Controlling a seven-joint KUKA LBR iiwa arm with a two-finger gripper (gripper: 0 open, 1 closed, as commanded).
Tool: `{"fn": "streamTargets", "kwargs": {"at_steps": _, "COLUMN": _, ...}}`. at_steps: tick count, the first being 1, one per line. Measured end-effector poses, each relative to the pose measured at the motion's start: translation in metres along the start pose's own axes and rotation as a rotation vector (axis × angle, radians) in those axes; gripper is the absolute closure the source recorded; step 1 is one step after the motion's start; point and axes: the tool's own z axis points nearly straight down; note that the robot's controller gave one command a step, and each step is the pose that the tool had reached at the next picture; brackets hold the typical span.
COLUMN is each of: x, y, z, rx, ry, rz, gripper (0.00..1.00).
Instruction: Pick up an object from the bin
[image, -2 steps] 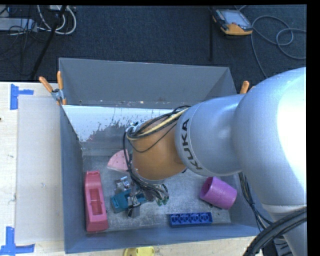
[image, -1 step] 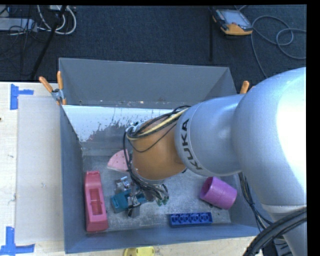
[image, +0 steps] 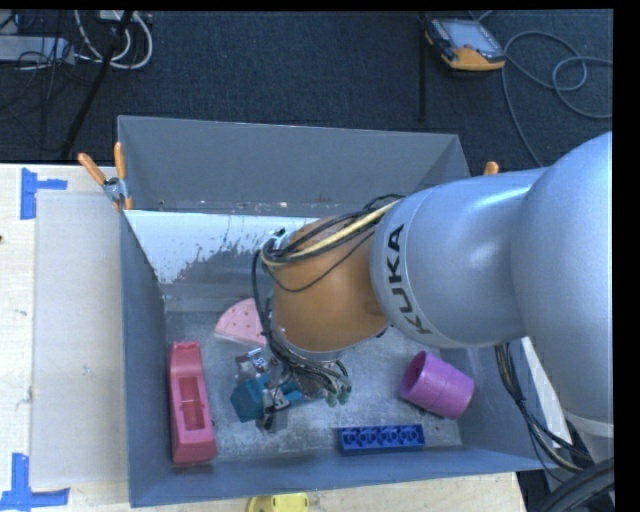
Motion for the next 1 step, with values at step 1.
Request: {"fn": "streamTargets", "kwargs": {"at_steps": 1, "x": -0.0153, "y": -0.0225, "z": -0.0070, "rx": 0.001, "ry": -0.019, "rz": -0.010, "gripper": 1.00}}
